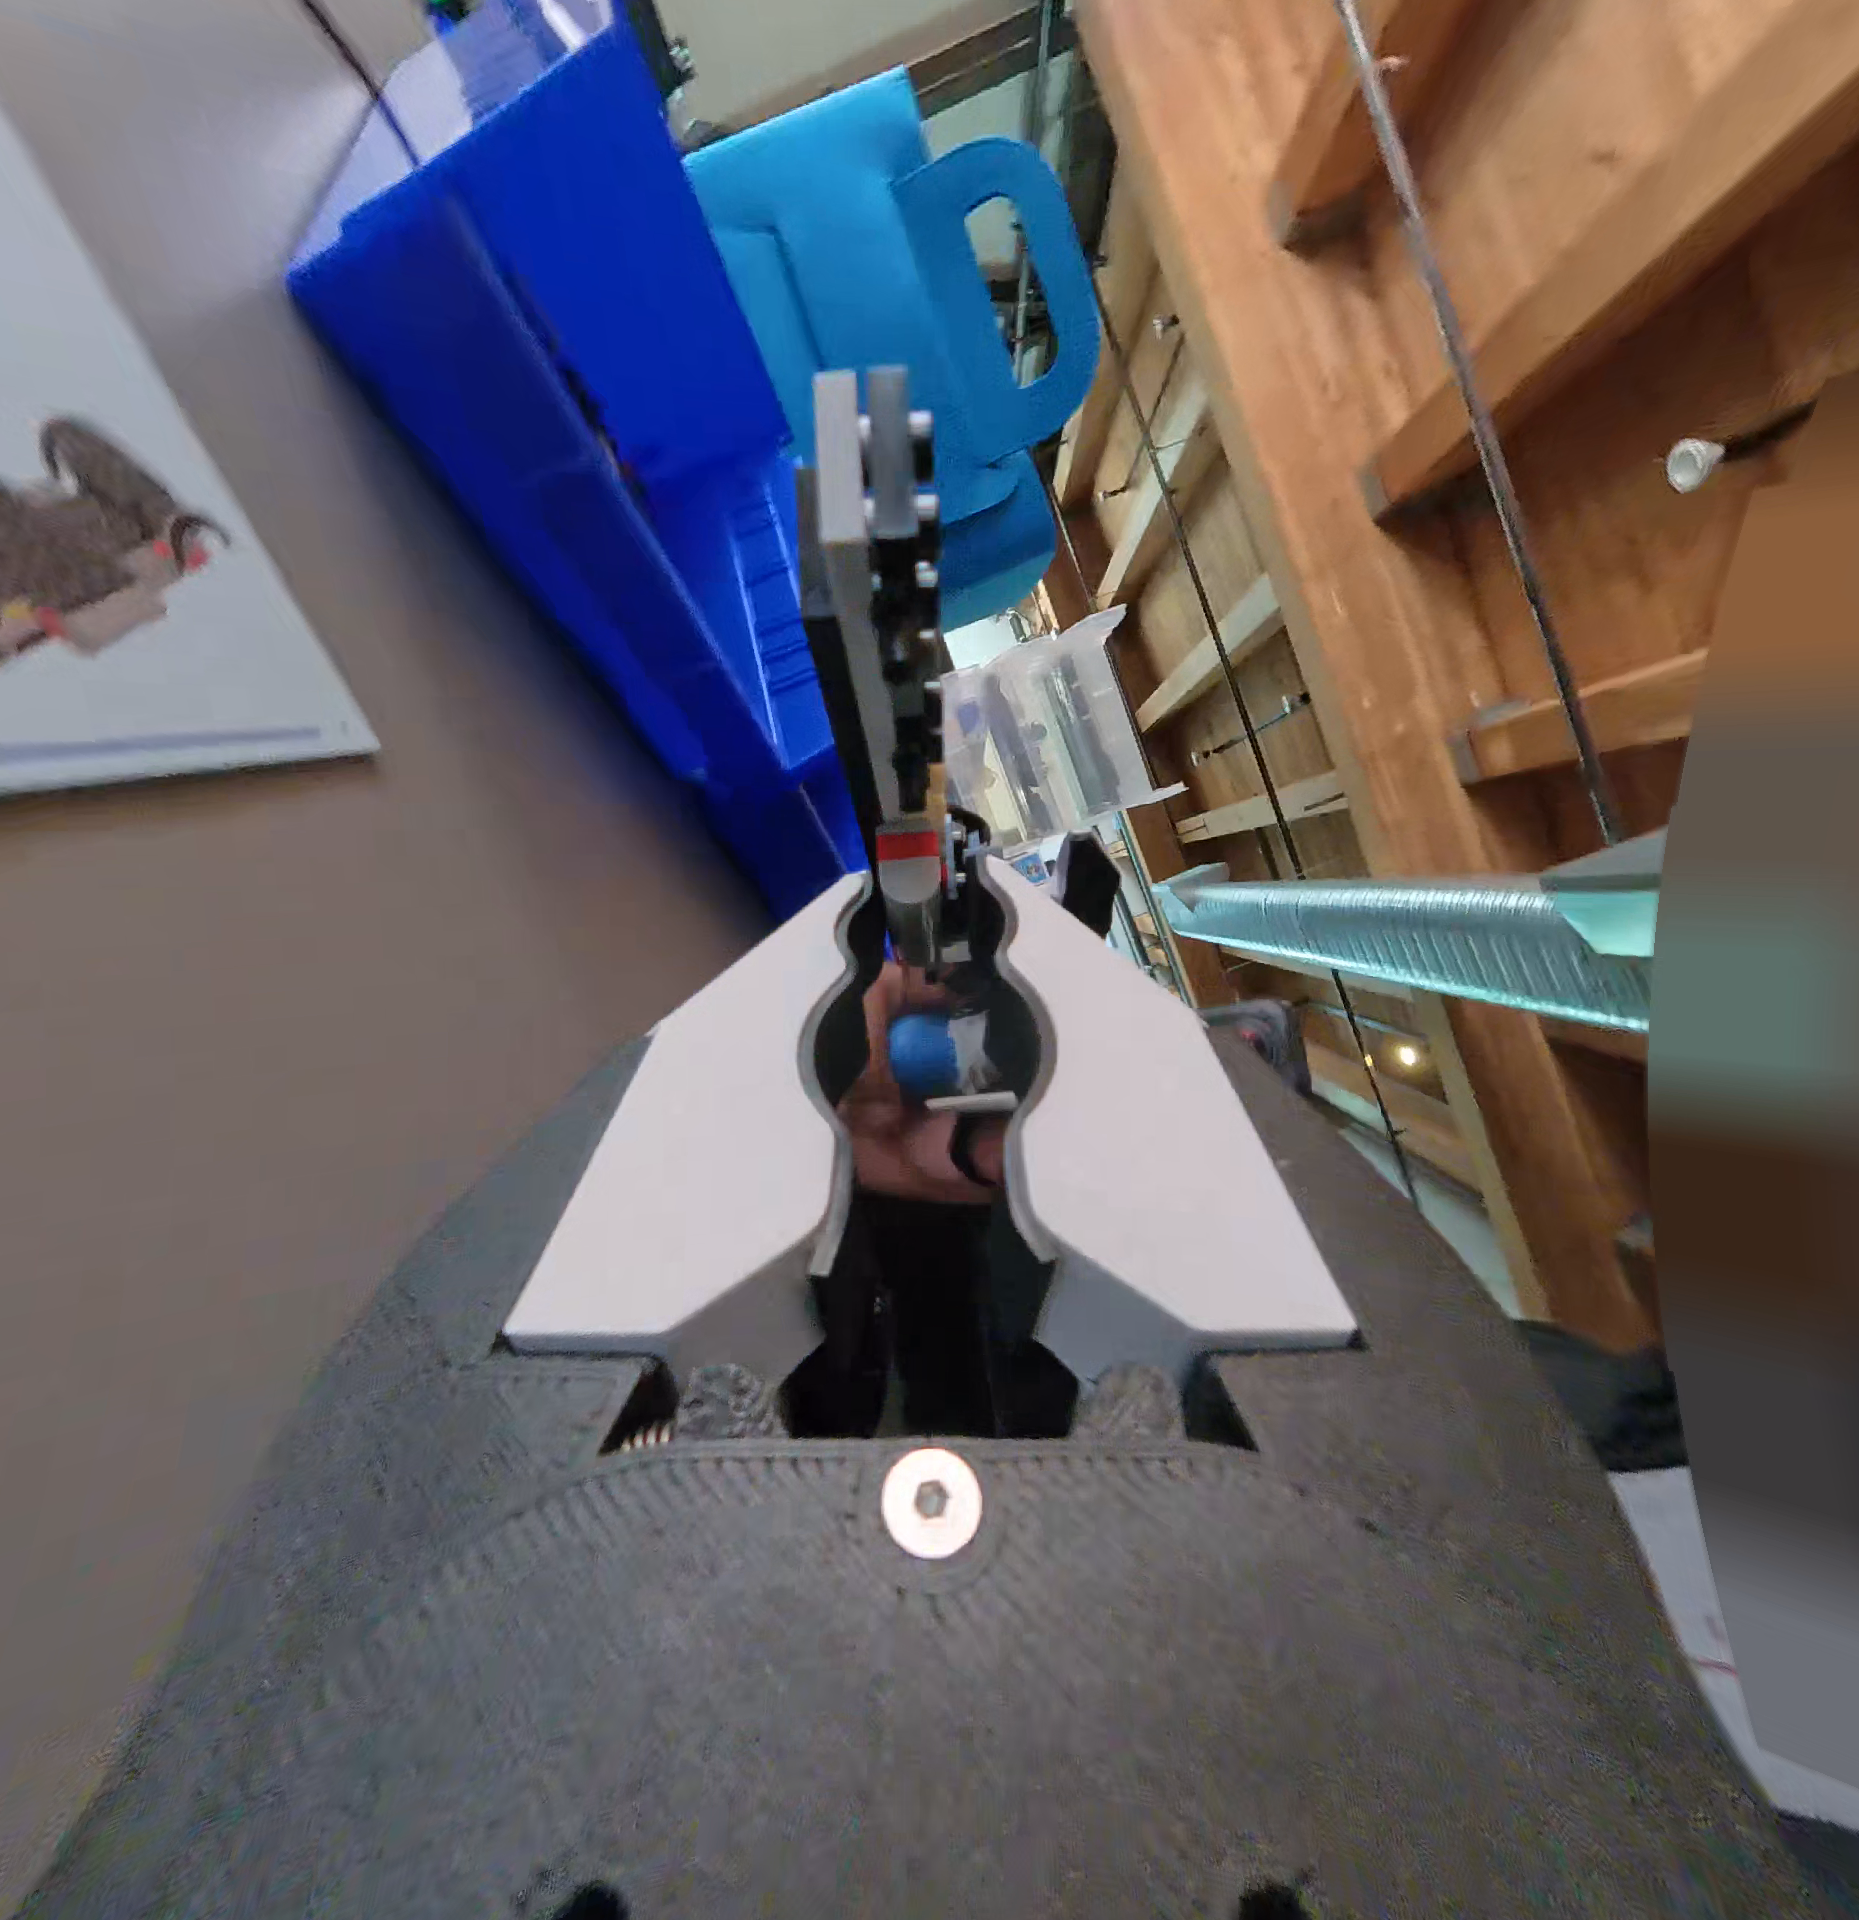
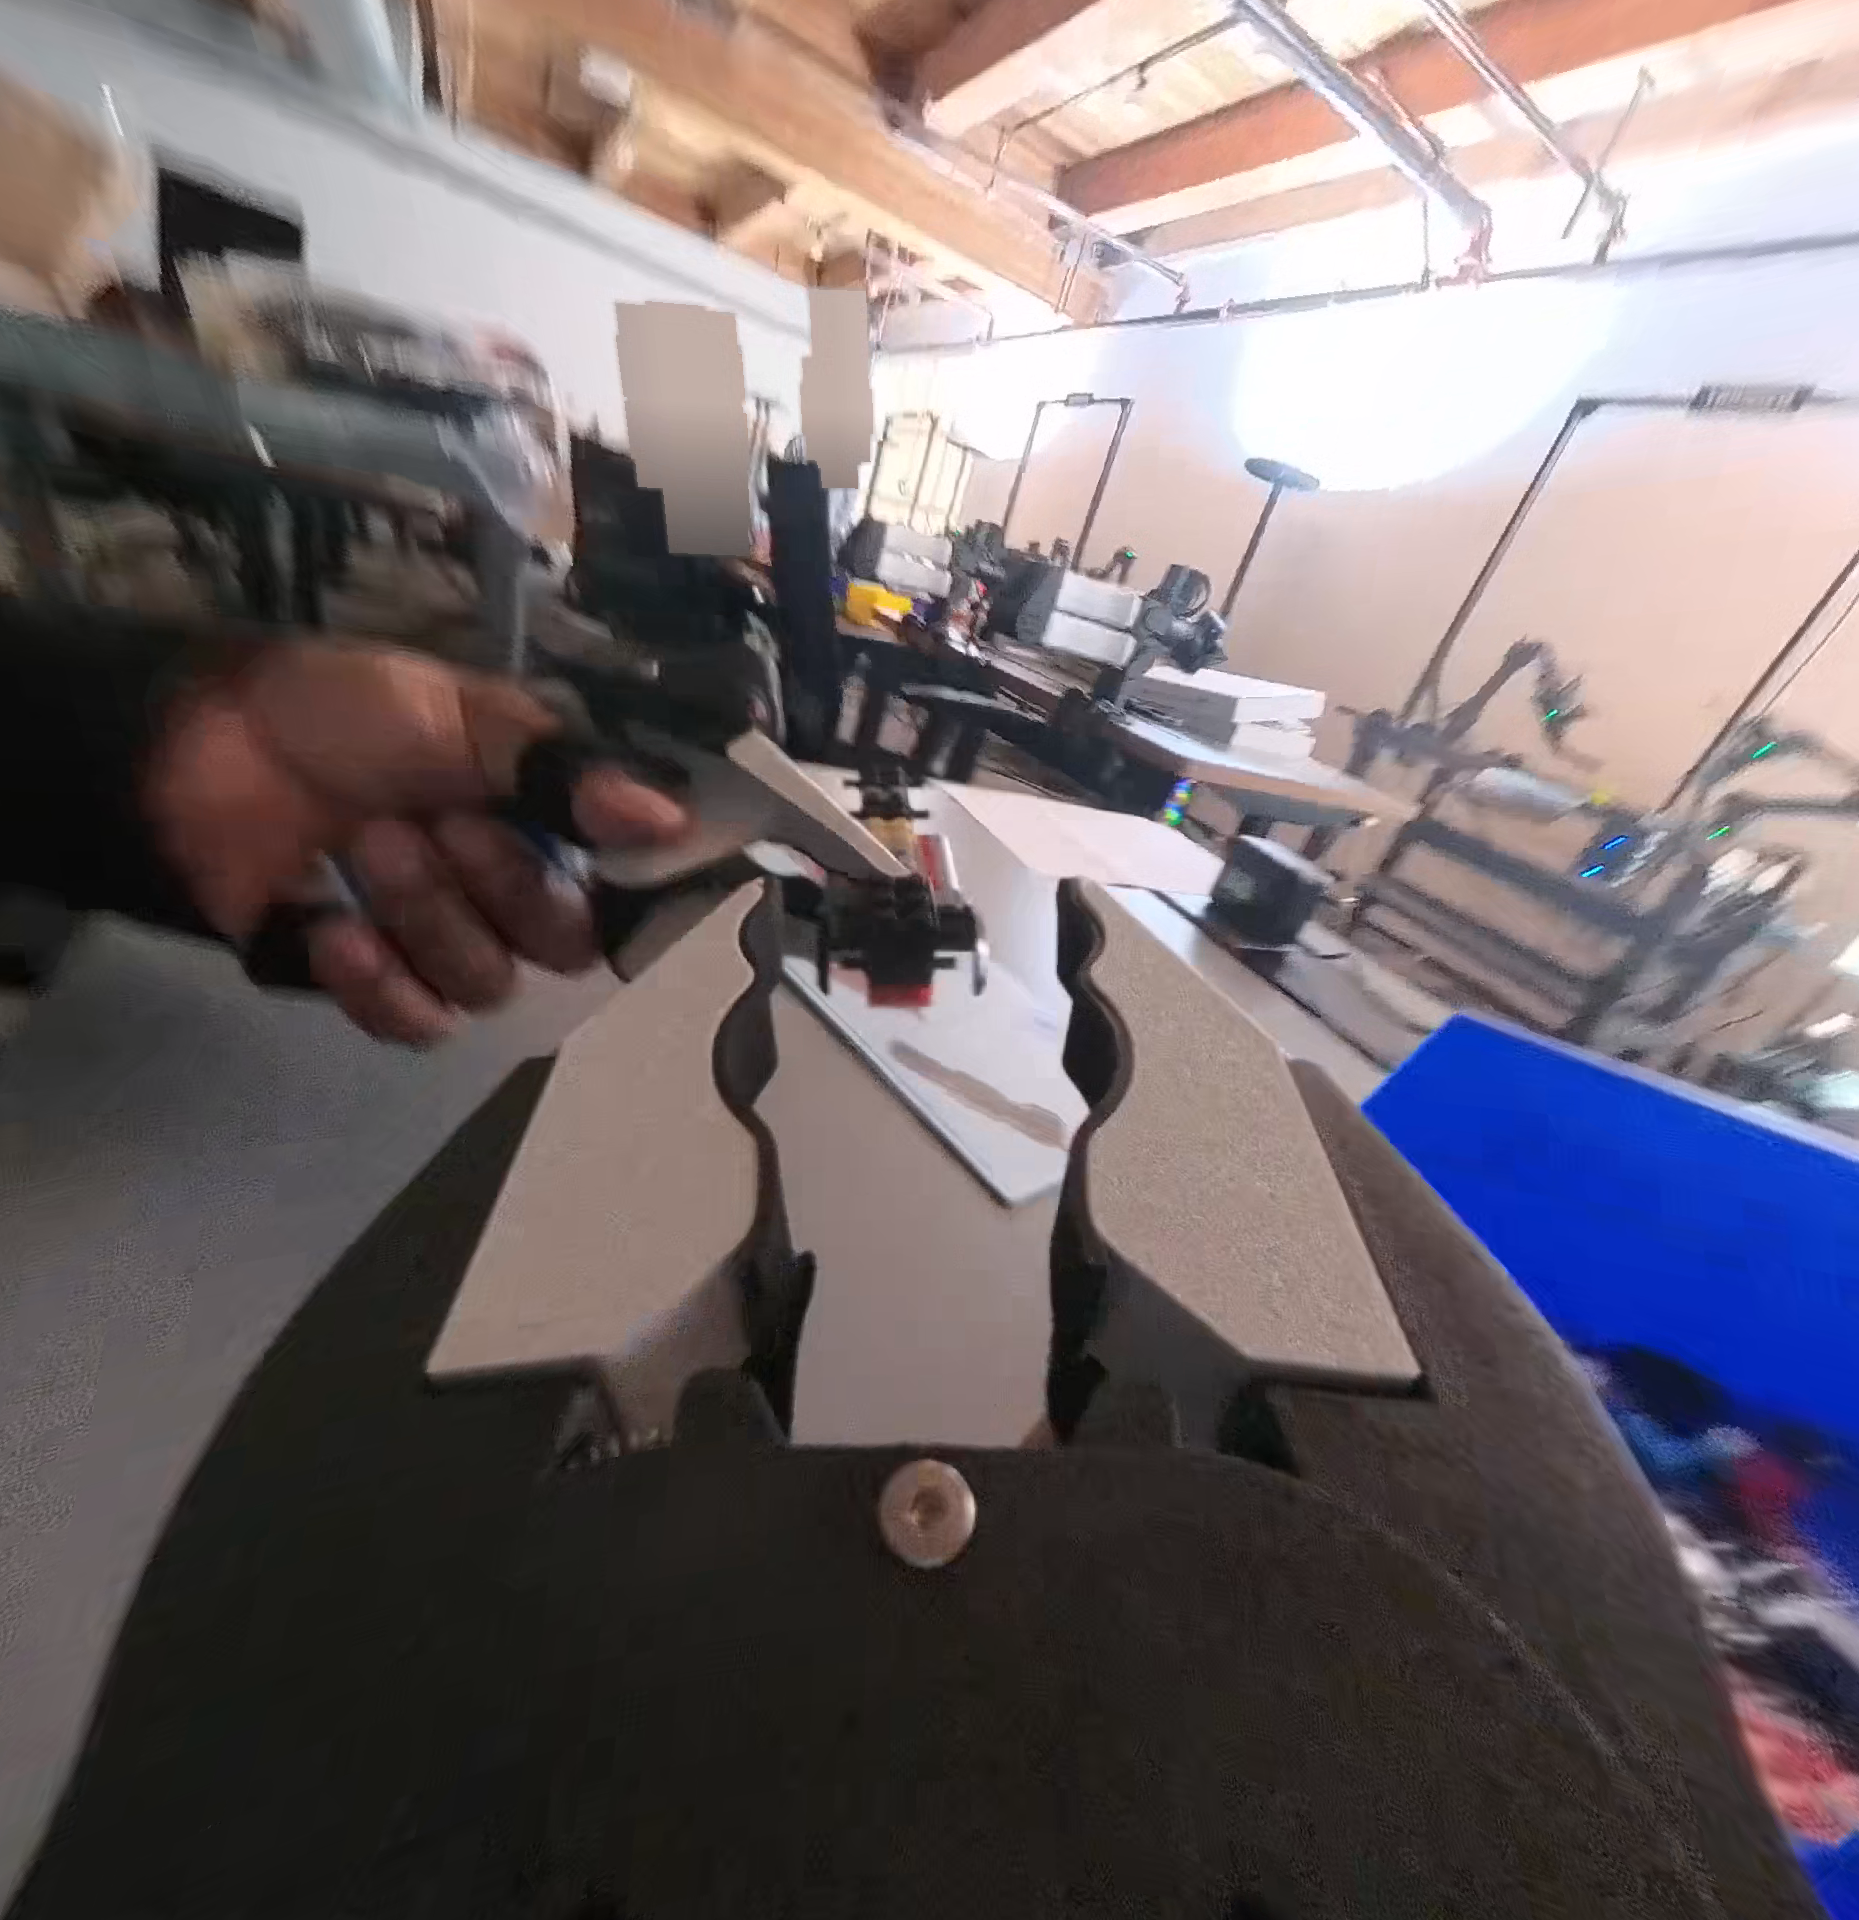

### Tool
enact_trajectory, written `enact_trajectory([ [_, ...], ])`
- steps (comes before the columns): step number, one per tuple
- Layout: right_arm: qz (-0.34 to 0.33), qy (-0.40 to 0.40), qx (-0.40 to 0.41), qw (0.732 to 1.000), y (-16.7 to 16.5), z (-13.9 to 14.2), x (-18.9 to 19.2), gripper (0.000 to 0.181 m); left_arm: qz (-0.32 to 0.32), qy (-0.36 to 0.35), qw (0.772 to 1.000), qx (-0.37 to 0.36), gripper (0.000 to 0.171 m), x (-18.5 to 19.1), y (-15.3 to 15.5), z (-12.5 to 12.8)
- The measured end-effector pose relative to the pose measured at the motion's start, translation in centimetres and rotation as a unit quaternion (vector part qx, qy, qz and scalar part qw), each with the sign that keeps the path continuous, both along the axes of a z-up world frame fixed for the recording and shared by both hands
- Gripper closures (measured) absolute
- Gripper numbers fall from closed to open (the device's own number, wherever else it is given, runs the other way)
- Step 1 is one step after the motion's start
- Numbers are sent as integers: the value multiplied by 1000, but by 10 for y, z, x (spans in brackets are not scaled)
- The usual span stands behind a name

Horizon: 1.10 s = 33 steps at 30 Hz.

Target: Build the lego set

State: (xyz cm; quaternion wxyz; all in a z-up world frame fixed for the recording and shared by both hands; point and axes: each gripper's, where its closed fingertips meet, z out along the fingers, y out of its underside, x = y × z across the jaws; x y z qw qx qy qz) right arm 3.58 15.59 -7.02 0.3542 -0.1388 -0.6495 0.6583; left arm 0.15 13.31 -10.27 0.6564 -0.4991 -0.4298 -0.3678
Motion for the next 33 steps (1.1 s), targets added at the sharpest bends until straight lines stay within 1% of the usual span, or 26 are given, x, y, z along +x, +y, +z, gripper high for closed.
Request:
enact_trajectory([
  [3, -25, 70, 116, 990, 0, -16, -3, 126, -5, -46, 999, -5, 156, 2, 2, -9],
  [7, -35, 120, 198, 972, 1, -31, -3, 126, -13, -77, 997, -10, 156, 7, 5, -16],
  [9, -41, 154, 246, 956, -1, -37, -2, 127, -15, -88, 996, -6, 156, 10, 5, -17],
  [12, -53, 205, 324, 922, -7, -51, -3, 126, -19, -97, 995, -7, 156, 12, 6, -18],
  [14, -72, 243, 356, 900, -10, -54, -6, 127, -26, -103, 994, -10, 156, 16, 7, -19],
  [16, -88, 279, 382, 877, -14, -55, -7, 132, -32, -105, 994, -16, 156, 19, 9, -21],
  [18, -101, 298, 397, 862, -16, -56, -9, 141, -37, -109, 993, -18, 156, 21, 10, -23],
  [19, -109, 304, 395, 860, -16, -53, -10, 148, -39, -112, 993, -20, 156, 22, 11, -24],
  [20, -112, 302, 390, 863, -16, -52, -10, 148, -41, -115, 992, -13, 156, 22, 11, -23],
  [22, -106, 279, 362, 883, -16, -48, -9, 149, -46, -120, 992, 5, 151, 22, 11, -18],
  [25, -100, 217, 295, 925, -12, -40, -11, 150, -54, -111, 991, 48, 128, 22, 13, -3],
  [26, -96, 195, 268, 939, -11, -36, -12, 150, -58, -101, 991, 59, 124, 23, 13, 3],
  [28, -86, 154, 219, 960, -8, -30, -14, 151, -60, -72, 993, 66, 119, 25, 13, 9],
  [29, -82, 136, 201, 967, -6, -29, -15, 151, -60, -57, 994, 66, 116, 26, 13, 11],
  [31, -80, 108, 172, 976, -1, -27, -18, 151, -70, -29, 995, 60, 116, 29, 12, 13],
  [33, -74, 86, 146, 983, 3, -25, -20, 151, -77, 14, 996, 49, 116, 33, 9, 16],
])
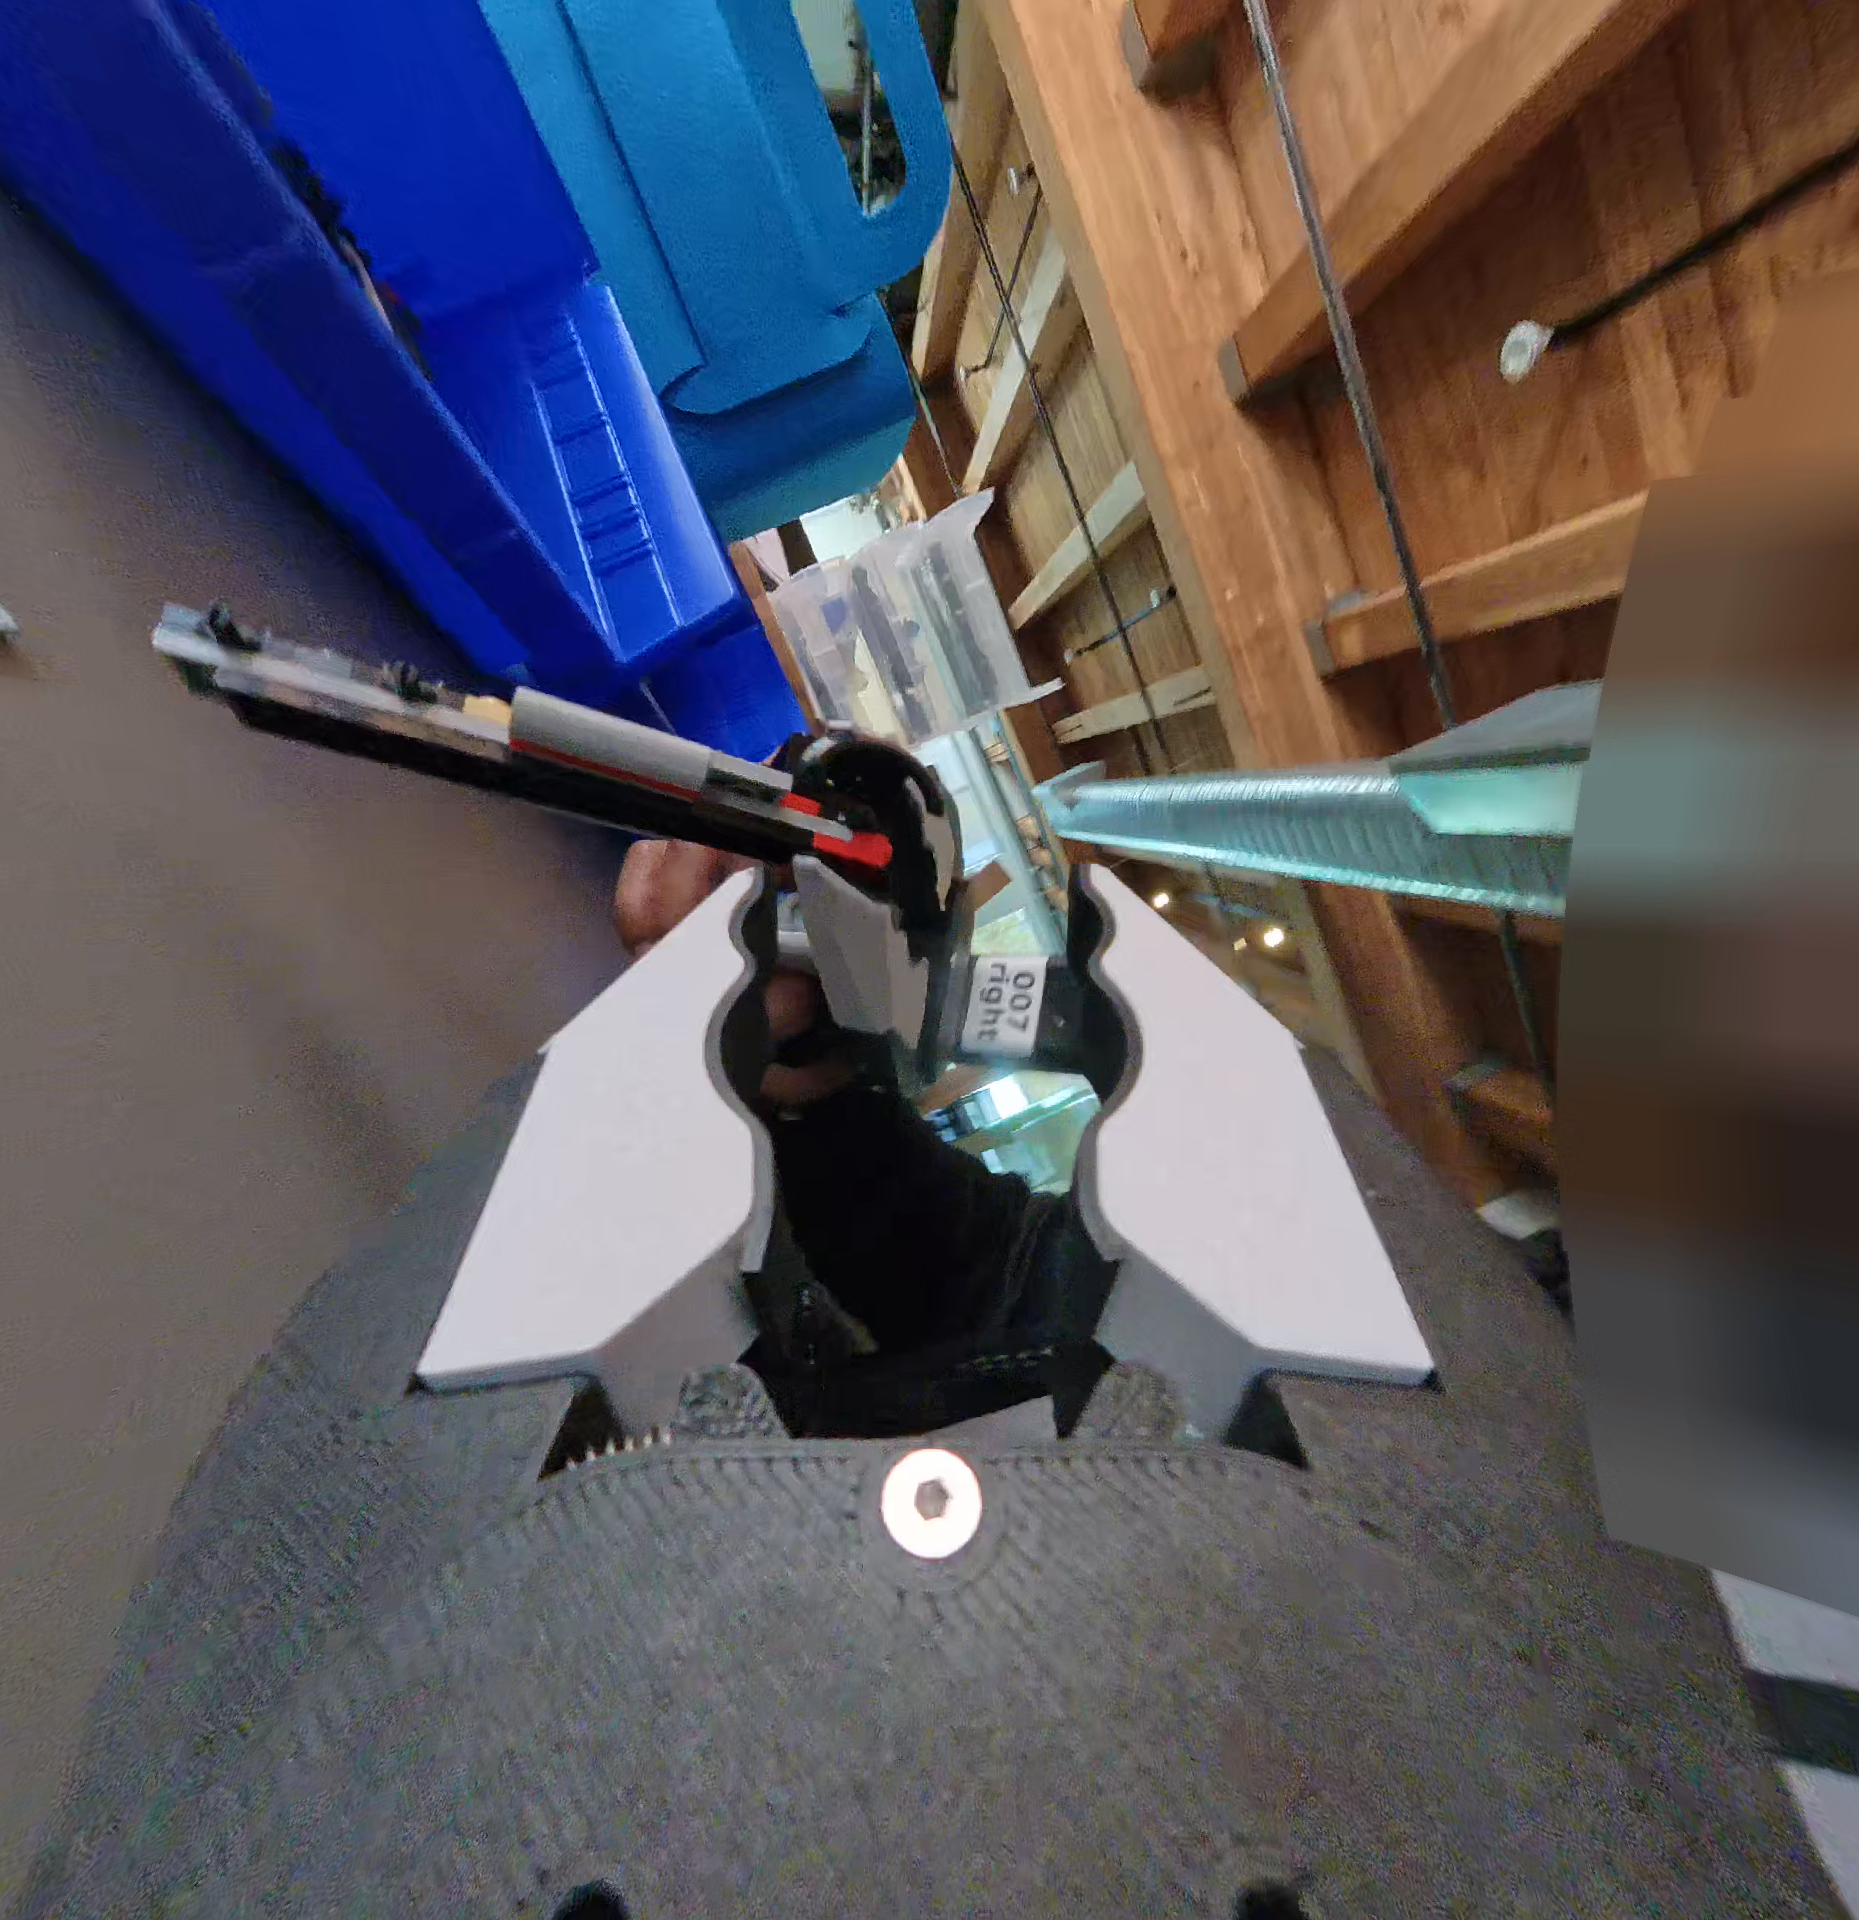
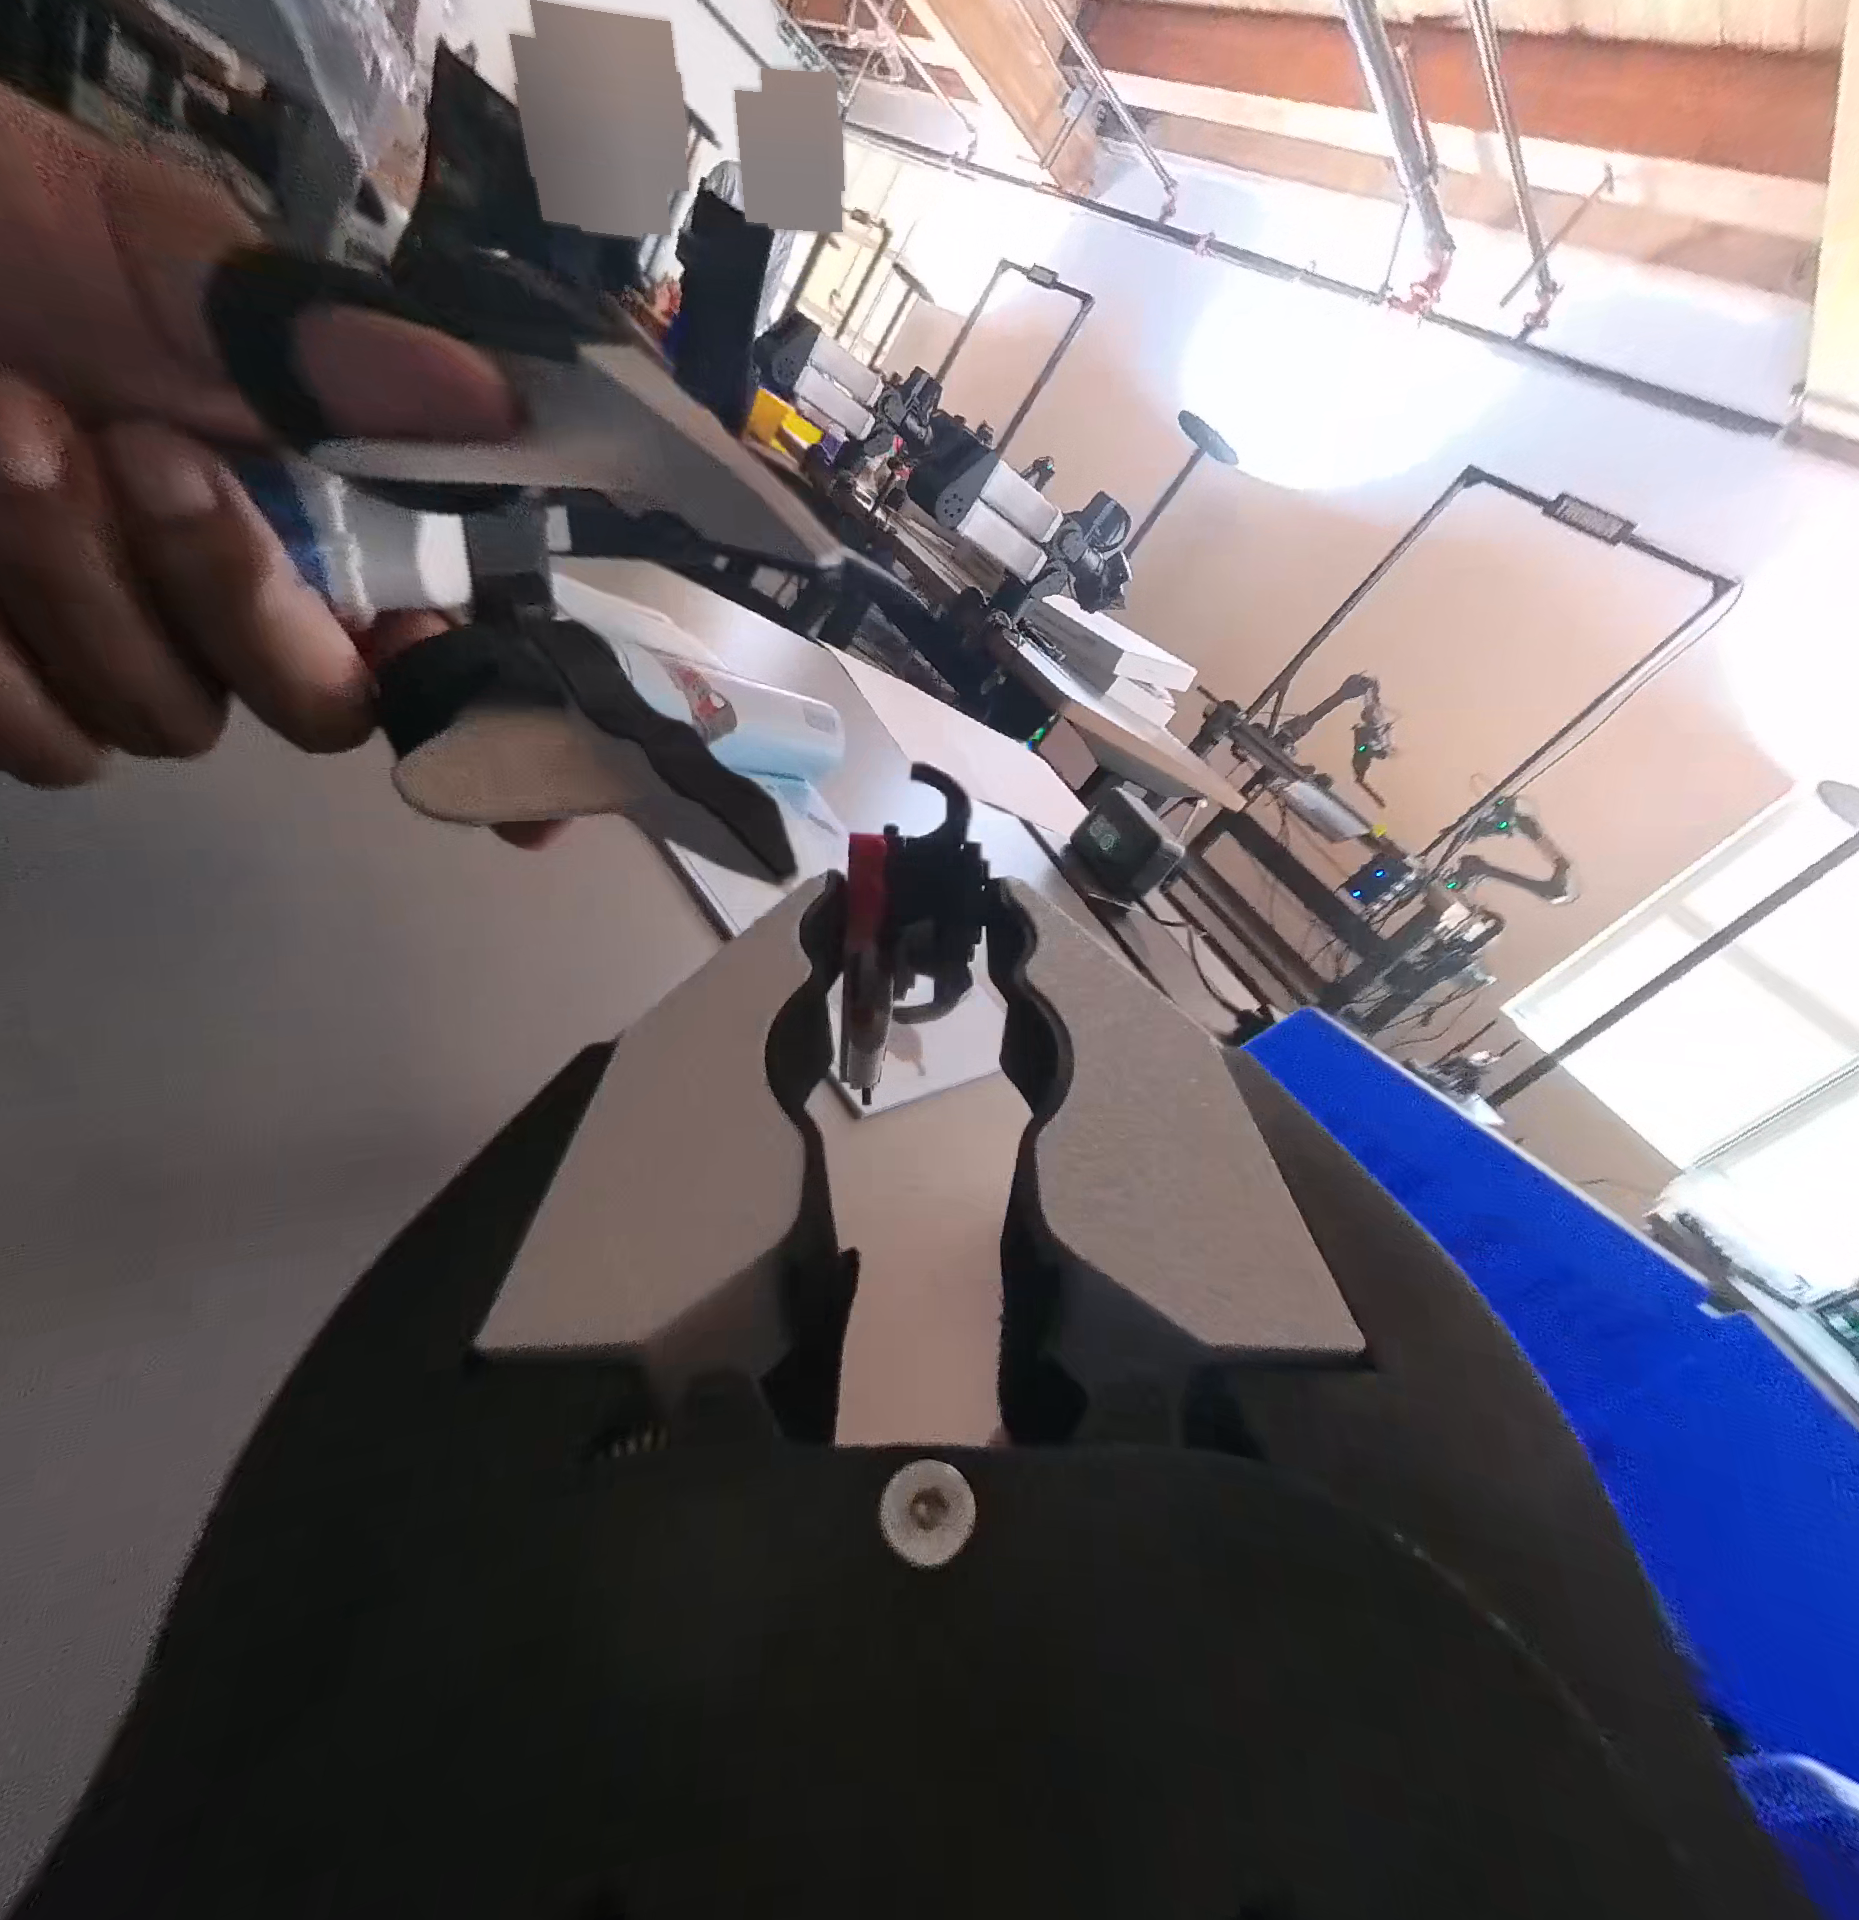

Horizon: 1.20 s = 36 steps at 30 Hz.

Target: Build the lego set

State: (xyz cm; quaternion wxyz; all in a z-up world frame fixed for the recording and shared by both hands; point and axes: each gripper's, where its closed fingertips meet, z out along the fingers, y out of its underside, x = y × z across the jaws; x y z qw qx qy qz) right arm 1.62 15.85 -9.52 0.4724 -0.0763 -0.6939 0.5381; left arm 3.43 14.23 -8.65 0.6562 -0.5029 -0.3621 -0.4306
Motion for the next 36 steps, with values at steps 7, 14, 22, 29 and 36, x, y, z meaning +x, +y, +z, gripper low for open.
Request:
enact_trajectory([
  [7, 44, -60, -68, 995, 3, 7, 1, 151, 55, 315, 939, -123, 114, -22, -14, -2],
  [14, 83, -83, -45, 992, -5, 9, 8, 152, -16, 581, 807, -106, 115, -12, -3, 13],
  [22, 127, -80, -14, 989, -13, 12, 20, 152, -106, 649, 752, -44, 123, 8, 9, 12],
  [29, 140, -82, -17, 987, -17, 13, 19, 152, -115, 654, 747, -32, 130, 9, 14, 2],
  [36, 143, -95, -27, 985, -19, 9, 19, 152, -104, 654, 749, -9, 140, 8, 10, 3],
])
